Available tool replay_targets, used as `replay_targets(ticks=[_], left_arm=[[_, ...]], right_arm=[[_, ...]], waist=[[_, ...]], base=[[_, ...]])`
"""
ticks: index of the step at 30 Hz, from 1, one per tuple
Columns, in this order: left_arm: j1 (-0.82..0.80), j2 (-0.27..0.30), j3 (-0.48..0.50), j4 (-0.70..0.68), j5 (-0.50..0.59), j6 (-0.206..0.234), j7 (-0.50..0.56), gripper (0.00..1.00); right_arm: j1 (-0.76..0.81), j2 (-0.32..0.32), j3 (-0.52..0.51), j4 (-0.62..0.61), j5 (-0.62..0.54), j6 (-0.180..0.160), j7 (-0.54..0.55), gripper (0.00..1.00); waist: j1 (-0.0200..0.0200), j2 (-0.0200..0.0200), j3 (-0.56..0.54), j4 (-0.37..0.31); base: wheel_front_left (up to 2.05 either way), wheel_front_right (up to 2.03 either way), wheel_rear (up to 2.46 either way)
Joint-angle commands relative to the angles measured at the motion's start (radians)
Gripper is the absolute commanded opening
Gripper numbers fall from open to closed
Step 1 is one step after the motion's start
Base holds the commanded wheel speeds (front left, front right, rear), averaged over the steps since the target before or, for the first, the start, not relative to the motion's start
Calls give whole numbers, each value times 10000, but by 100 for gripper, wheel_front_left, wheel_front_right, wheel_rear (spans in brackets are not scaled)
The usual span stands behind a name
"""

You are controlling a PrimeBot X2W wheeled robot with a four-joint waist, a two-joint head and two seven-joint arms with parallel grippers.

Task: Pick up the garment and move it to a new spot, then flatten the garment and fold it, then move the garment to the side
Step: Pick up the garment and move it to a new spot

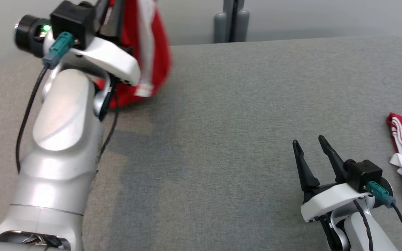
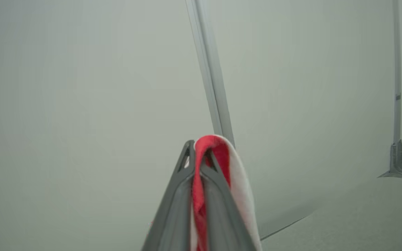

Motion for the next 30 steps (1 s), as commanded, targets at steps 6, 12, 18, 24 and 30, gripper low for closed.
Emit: replay_targets(ticks=[6, 12, 18, 24, 30], left_arm=[[237, -27, -1936, -1456, -2671, 453, -5, 0], [968, 3, -2810, -1012, -3384, 1564, -6, 0], [2970, 367, -2346, 296, -3339, 1794, -7, 0], [4964, 733, -1778, 944, -3056, 1941, -13, 60], [6717, 814, -583, -2, -2662, 2325, -12, 100]], right_arm=[[206, -51, 177, 196, 236, -3, 4, 100], [157, -50, 144, 220, 317, -3, 4, 100], [290, -47, -64, 337, 225, -3, 4, 100], [378, -49, -231, 422, 102, -3, 4, 100], [592, -49, -121, 599, 165, -3, 4, 100]], waist=[[0, 0, -453, -516], [0, 0, -401, -670], [0, 0, -341, -635], [0, 0, -475, -452], [0, 0, -960, -412]], base=[[0, 0, 0], [0, 0, 0], [0, 0, 0], [0, 0, 0], [0, 0, 0]])
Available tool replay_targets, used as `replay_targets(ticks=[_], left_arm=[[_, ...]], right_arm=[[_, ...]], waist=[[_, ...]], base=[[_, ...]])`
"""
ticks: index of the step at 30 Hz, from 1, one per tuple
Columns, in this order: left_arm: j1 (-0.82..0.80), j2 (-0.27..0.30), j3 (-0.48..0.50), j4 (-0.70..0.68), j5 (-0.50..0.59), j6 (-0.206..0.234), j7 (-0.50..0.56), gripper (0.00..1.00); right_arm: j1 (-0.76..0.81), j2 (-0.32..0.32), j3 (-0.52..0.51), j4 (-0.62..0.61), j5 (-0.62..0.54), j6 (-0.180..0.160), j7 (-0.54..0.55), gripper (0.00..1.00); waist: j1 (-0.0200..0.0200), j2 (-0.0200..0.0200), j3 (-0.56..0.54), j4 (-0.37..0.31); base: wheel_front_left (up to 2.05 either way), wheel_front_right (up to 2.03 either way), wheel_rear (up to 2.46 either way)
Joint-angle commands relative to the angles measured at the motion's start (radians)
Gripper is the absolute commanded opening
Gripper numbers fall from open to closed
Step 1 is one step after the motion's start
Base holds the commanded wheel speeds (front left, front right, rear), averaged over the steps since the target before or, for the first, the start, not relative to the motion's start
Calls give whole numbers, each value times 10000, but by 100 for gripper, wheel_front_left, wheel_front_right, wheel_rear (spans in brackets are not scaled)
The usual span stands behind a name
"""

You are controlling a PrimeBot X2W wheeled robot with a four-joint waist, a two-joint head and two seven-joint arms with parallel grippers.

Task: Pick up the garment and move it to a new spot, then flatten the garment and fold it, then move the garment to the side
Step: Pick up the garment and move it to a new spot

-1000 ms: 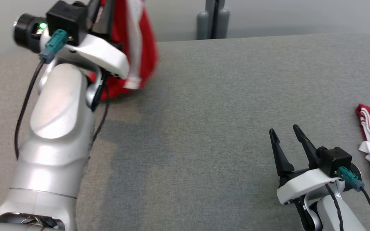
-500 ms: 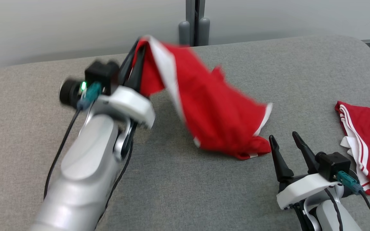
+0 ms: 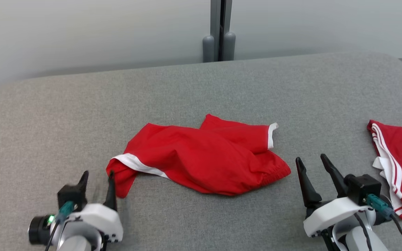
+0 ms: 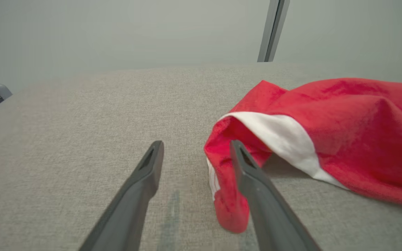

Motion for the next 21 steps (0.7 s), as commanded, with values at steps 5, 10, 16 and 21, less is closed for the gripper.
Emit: replay_targets(ticks=[5, 10, 16, 21], left_arm=[[1541, -4, 1228, -1210, 518, 151, -14, 100], [2422, -131, 2073, -2075, 919, 20, -14, 100], [3386, -386, 2751, -3010, 1625, -443, -14, 100], [3865, -627, 2941, -3287, 1931, -741, -14, 100]], right_arm=[[411, -55, 208, 171, 90, -3, 4, 100], [569, -52, 386, 180, 111, -2, 4, 100], [876, -55, 596, 164, 35, -3, 4, 100], [1194, -55, 743, 267, 54, -3, 4, 100]], waist=[[0, -1, -681, -92], [0, -1, -940, -151], [0, -1, -1272, -188], [0, -1, -1437, -185]], base=[[0, 0, 0], [0, 0, 0], [0, 0, 0], [0, 0, 0]])
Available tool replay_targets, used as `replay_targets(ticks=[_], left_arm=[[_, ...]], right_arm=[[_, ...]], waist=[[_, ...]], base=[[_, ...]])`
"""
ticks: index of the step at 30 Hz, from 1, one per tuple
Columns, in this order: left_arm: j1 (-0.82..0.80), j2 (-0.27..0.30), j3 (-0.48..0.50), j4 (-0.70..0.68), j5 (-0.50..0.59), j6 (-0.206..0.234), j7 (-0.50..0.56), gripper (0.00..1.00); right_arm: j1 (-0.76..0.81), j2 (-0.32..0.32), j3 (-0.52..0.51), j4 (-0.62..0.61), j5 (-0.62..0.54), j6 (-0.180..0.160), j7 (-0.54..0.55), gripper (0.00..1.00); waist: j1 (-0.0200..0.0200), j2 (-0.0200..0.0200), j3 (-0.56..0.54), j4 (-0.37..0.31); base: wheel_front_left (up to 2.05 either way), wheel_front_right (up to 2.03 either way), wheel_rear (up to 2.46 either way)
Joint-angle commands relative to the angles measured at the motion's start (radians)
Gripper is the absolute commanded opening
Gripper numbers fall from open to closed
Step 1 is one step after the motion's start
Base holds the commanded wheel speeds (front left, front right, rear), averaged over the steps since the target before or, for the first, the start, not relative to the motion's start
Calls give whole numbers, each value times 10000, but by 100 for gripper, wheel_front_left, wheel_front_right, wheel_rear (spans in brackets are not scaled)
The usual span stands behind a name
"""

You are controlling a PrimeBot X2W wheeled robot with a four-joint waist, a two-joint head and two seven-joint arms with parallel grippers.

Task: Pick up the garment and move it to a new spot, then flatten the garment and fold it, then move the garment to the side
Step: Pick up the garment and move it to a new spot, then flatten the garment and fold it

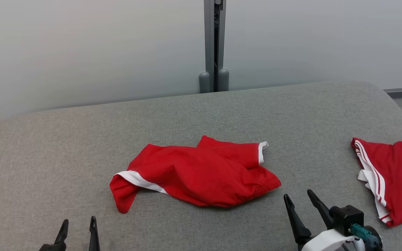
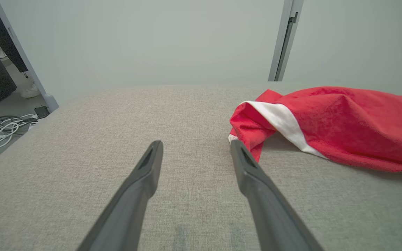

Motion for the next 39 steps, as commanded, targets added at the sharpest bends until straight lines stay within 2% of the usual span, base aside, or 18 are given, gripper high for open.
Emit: replay_targets(ticks=[1, 15, 27, 39], left_arm=[[70, -1, 34, -47, 64, -61, -12, 100], [-97, -133, -283, -181, 78, -91, -12, 100], [-445, -130, -732, 9, 80, -145, -12, 100], [-777, -134, -909, -3, 52, -157, -12, 100]], right_arm=[[116, -50, 28, 19, -25, -3, 4, 100], [69, -50, 372, 197, 29, -3, 5, 100], [-356, -57, 1934, 910, 651, -3, 5, 100], [-1091, -56, 1685, 1734, 1064, -3, 5, 100]], waist=[[0, 0, -22, 6], [0, 0, 182, 210], [0, 0, 870, 1198], [0, 0, 1342, 1824]], base=[[0, 0, 0], [0, 0, 0], [0, 0, 0], [0, 0, 0]])
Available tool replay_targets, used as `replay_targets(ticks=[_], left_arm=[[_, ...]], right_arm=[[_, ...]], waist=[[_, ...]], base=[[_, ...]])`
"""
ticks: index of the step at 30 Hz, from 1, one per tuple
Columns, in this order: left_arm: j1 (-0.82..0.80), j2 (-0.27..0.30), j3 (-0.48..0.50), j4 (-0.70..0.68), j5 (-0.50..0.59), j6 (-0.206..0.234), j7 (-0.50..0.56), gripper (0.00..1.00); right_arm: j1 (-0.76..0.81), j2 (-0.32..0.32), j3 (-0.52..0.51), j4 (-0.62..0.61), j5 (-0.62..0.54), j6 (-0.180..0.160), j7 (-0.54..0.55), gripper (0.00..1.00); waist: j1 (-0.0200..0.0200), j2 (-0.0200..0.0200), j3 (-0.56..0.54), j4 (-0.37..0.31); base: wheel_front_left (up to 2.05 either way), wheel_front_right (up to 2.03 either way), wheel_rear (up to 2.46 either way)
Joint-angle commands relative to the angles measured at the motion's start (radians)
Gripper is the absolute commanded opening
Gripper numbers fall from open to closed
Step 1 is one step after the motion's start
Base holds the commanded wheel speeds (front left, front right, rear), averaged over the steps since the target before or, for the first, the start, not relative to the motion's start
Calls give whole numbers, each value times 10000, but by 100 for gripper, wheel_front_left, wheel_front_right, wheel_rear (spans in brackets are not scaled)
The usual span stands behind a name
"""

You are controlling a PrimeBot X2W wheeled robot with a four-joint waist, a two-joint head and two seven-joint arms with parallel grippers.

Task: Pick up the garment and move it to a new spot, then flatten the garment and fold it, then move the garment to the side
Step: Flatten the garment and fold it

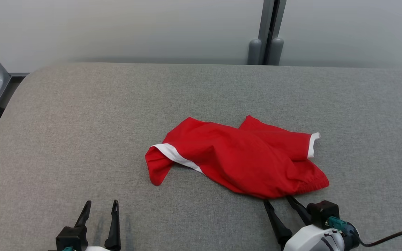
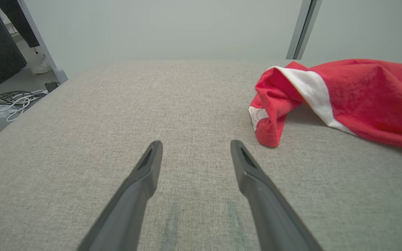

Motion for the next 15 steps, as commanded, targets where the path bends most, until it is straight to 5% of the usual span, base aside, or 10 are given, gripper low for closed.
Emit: replay_targets(ticks=[1, 4, 5, 7, 10, 15], left_arm=[[-183, 39, 21, -26, -21, 21, -12, 100], [-242, 34, 42, -34, -44, 8, -12, 100], [-229, 37, 61, -23, -47, 16, -12, 100], [-200, 34, 88, 6, -76, 16, -12, 100], [-206, 36, 76, 32, -113, -34, -12, 100], [-174, 35, 32, 92, -219, 17, -12, 100]], right_arm=[[-141, -61, -56, 11, 91, -2, 5, 100], [-225, -63, -29, -154, 110, -2, 5, 100], [-221, -63, 16, -186, 132, -2, 5, 91], [-271, -63, 48, -364, 152, -2, 5, 48], [-313, -65, -49, -646, 150, -2, 5, 0], [-394, -61, -301, -1164, 207, -2, 6, 0]], waist=[[0, 0, 58, 36], [0, 0, 103, 14], [0, 0, 98, -9], [0, 0, 92, -67], [0, 0, 69, -156], [0, 0, 9, -279]], base=[[0, 0, 0], [0, 0, 0], [0, 0, 0], [0, 0, 0], [0, 0, 0], [0, 0, 0]])
